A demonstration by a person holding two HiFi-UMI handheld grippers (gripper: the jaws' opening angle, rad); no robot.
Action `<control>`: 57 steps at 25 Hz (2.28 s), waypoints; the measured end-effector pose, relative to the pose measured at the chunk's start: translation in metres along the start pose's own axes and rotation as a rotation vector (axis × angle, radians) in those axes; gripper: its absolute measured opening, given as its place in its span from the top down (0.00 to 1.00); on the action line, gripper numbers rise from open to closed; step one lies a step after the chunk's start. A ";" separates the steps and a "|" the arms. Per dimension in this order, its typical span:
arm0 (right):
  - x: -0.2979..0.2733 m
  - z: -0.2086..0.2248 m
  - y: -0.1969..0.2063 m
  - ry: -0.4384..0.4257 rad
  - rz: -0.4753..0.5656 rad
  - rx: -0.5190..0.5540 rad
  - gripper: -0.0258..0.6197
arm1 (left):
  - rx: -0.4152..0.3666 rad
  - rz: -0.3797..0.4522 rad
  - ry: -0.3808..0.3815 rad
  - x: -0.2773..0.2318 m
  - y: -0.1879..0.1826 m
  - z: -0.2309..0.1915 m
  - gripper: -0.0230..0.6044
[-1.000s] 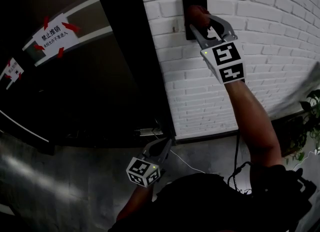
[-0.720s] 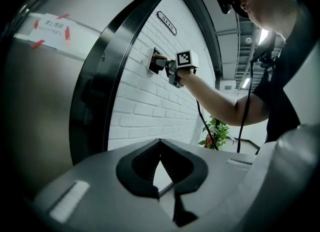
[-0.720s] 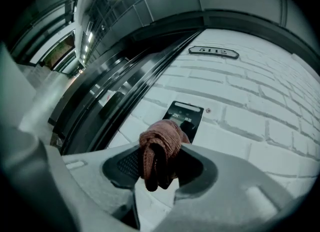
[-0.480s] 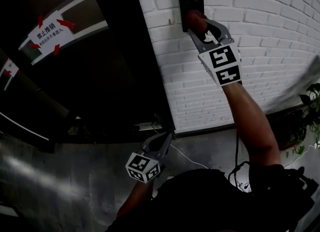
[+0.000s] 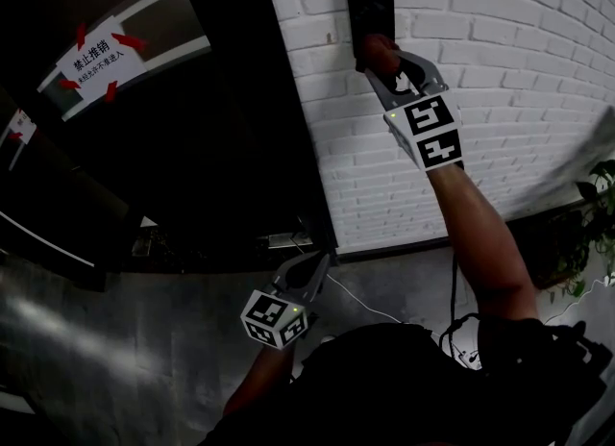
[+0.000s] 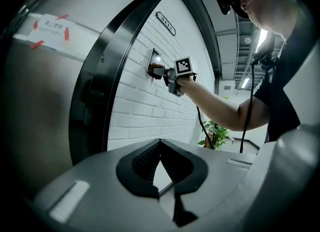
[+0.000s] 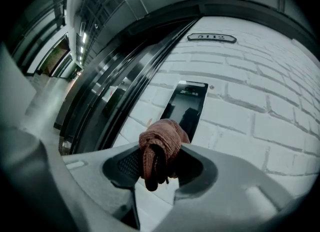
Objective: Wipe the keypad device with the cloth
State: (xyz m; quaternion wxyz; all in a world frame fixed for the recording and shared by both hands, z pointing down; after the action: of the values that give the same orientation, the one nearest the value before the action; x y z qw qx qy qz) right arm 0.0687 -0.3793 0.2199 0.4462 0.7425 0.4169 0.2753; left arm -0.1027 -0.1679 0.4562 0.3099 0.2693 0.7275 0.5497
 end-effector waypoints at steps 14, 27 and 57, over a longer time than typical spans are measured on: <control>0.001 -0.010 0.019 -0.056 -0.081 -0.070 0.74 | -0.005 0.007 0.008 0.005 -0.001 0.004 0.94; 0.004 -0.019 0.043 -0.118 -0.182 -0.135 0.74 | -0.003 0.008 0.014 0.010 0.001 0.008 0.94; -0.009 0.057 -0.135 0.111 0.130 0.125 0.74 | 0.005 0.048 -0.054 0.028 0.002 -0.011 0.94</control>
State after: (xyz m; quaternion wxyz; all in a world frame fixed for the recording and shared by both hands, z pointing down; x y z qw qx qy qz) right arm 0.0585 -0.3771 0.0739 0.3566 0.7780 0.4081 0.3179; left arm -0.1292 -0.1539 0.4564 0.3155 0.3023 0.7134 0.5479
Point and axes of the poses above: the fingertips, and each gripper's own axes: x backward along the fingers, z to its right, y out of its underside, the point moved 5 cm from there along x, backward along the fingers, and after that the axes turned 4 degrees about -y, right-handed, at the moved point
